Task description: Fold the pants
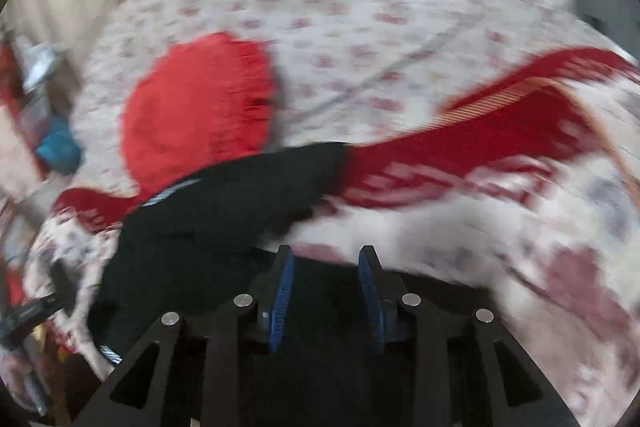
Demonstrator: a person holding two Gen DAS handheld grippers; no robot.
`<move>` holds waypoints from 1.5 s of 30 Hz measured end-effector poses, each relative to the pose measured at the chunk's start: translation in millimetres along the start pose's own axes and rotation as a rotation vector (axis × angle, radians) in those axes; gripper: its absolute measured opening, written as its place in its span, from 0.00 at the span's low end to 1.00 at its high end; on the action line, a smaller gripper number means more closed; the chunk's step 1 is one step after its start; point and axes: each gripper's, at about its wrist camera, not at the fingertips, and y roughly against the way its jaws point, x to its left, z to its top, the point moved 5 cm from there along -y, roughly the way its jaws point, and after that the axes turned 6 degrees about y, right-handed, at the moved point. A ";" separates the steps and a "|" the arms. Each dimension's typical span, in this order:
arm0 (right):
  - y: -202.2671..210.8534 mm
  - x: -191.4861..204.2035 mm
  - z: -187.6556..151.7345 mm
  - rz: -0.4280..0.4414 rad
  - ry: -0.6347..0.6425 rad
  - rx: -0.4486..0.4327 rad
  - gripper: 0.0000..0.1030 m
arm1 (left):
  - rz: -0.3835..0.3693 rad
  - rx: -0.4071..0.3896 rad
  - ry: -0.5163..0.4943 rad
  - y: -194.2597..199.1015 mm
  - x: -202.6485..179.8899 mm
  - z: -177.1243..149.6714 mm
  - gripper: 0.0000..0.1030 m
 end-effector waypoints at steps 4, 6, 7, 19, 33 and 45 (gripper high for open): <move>-51.1 46.8 24.4 0.082 0.089 0.029 0.31 | -0.030 0.036 -0.044 -27.0 -30.6 3.0 0.61; -80.1 60.4 31.2 0.106 0.111 0.070 0.31 | -0.029 0.051 -0.072 -49.3 -43.5 4.2 0.61; -93.1 63.8 32.5 0.111 0.123 0.088 0.31 | -0.020 0.063 -0.077 -55.1 -45.2 3.4 0.61; -143.4 82.0 59.0 0.164 0.316 0.166 0.53 | -0.014 0.067 -0.112 -73.5 -44.7 26.9 0.63; -269.1 129.0 99.7 0.292 0.694 0.303 0.45 | 0.005 0.118 -0.036 -117.3 -30.0 66.8 0.65; -118.9 167.2 84.7 0.276 0.782 -0.011 0.04 | -0.011 0.030 0.099 -55.3 14.9 64.6 0.65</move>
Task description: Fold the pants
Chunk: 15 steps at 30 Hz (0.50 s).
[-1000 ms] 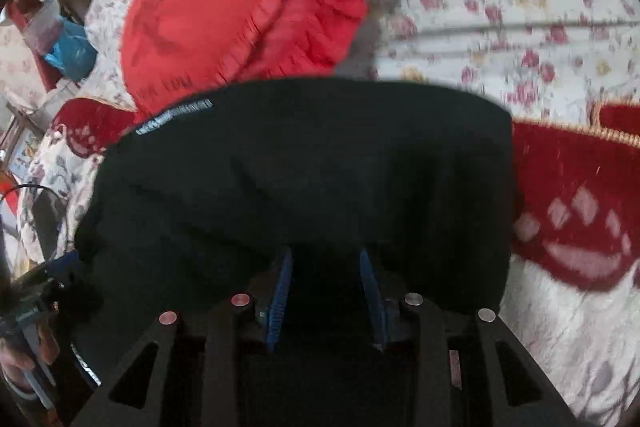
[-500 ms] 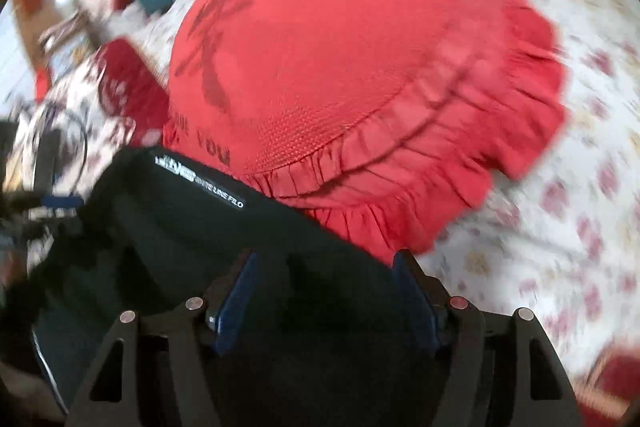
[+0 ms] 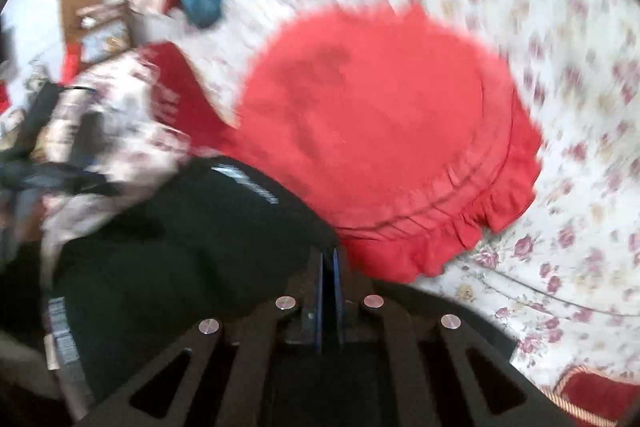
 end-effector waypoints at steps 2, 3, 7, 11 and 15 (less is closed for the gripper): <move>41.8 41.4 -7.8 0.020 0.046 -0.039 0.04 | -0.008 -0.040 0.033 20.2 10.4 1.0 0.65; 51.5 55.4 -12.8 0.036 0.049 -0.043 0.04 | -0.009 -0.065 0.054 31.6 17.7 1.4 0.65; 80.0 126.8 -64.5 0.144 0.009 0.000 0.04 | -0.012 -0.131 0.105 64.2 33.9 -0.2 0.66; 70.1 166.2 -134.1 0.221 -0.119 0.122 0.04 | -0.027 -0.116 0.066 74.1 25.1 -16.4 0.66; 59.7 159.3 -164.6 0.223 -0.242 0.201 0.04 | -0.038 -0.101 0.012 73.4 6.4 -31.0 0.66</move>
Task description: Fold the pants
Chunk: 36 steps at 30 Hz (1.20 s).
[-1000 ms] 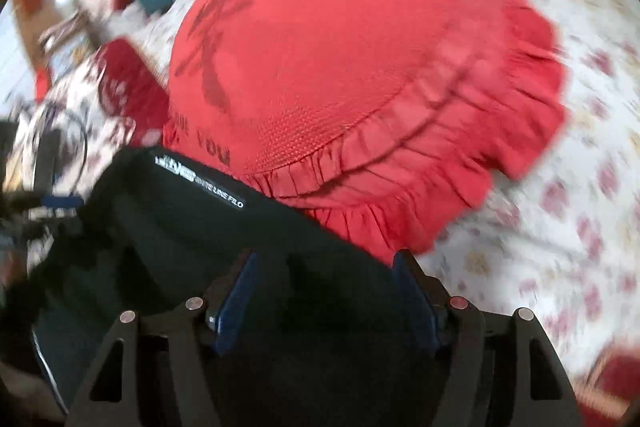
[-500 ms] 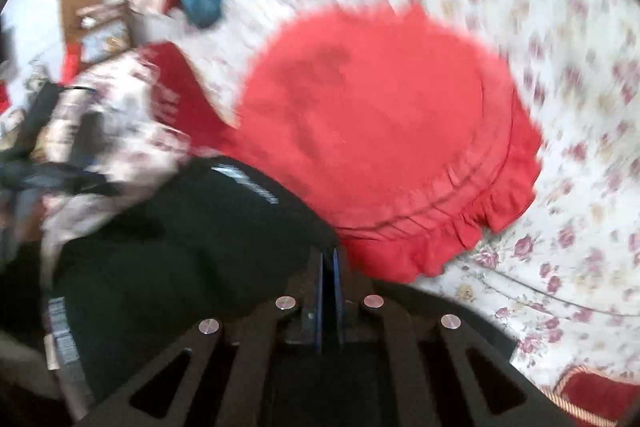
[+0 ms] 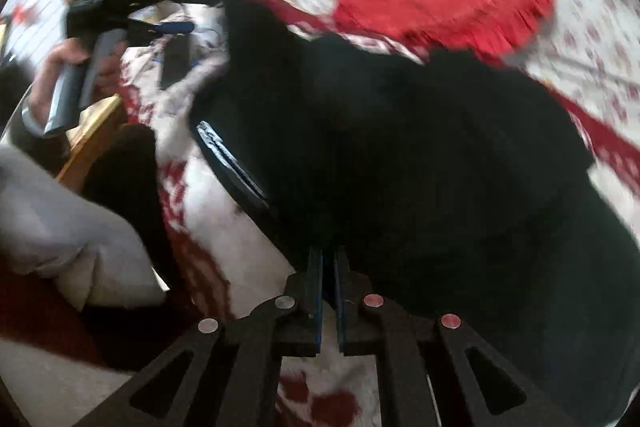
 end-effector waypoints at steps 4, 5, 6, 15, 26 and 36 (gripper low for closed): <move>39.7 -8.2 27.1 -0.059 -0.028 -0.105 0.29 | -0.016 0.011 -0.050 -1.0 -14.4 -13.0 0.66; 49.5 -14.2 36.6 -0.076 -0.060 -0.148 0.51 | -0.014 0.006 -0.053 -0.8 -15.0 -15.1 0.66; 57.2 -22.9 48.8 -0.111 -0.108 -0.194 0.62 | -0.008 0.001 -0.055 -1.9 -14.9 -16.0 0.66; -31.5 -75.6 137.1 -0.302 -0.222 -0.098 0.35 | 0.013 0.083 -0.067 -31.3 -16.4 -39.8 0.66; 123.6 -122.3 25.8 -0.383 -0.512 -0.283 0.03 | -0.026 0.109 -0.060 -42.7 -30.0 -43.4 0.66; 149.0 -163.4 -122.6 -0.421 -0.860 -0.199 0.08 | -0.036 0.153 -0.131 -51.5 -65.2 -63.1 0.66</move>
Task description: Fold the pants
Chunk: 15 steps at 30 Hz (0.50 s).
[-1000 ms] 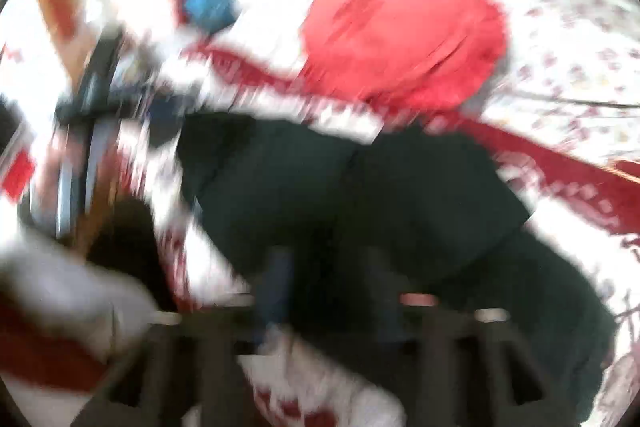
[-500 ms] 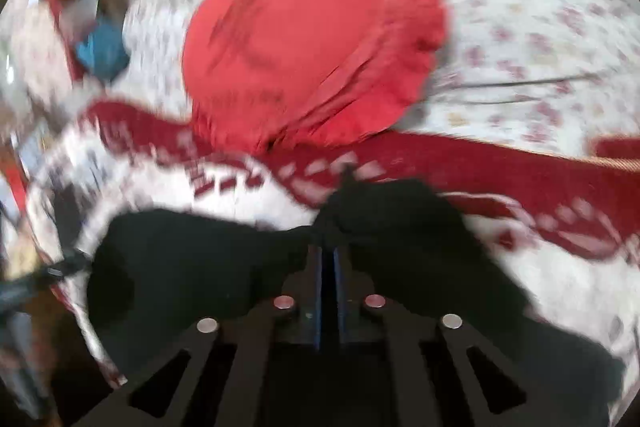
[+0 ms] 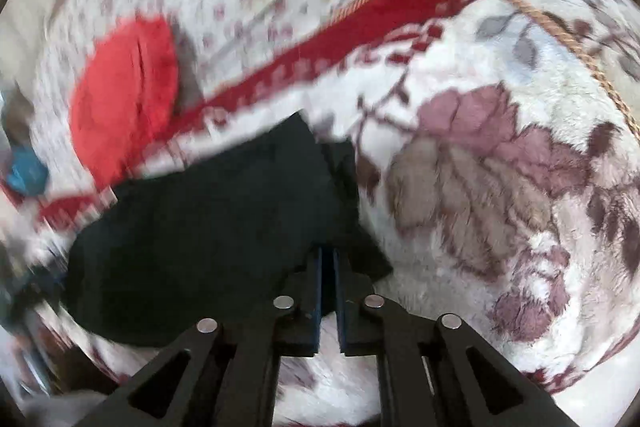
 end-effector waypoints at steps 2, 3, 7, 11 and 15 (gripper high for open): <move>9.6 4.5 7.0 -0.012 0.031 -0.040 0.24 | 0.006 -0.008 -0.012 1.9 -3.2 0.3 0.66; 12.8 8.4 11.7 -0.037 0.056 -0.055 0.40 | 0.011 -0.009 -0.014 1.9 -3.7 0.4 0.66; 4.3 12.7 21.3 -0.041 0.068 -0.055 0.50 | 0.016 0.000 0.007 1.3 2.4 -0.6 0.66; 9.2 6.5 29.0 -0.014 0.021 -0.103 0.50 | 0.035 -0.013 0.022 8.2 14.8 0.4 0.66; 12.4 1.2 33.8 0.017 -0.008 -0.111 0.50 | 0.045 -0.031 0.045 13.4 25.5 6.1 0.66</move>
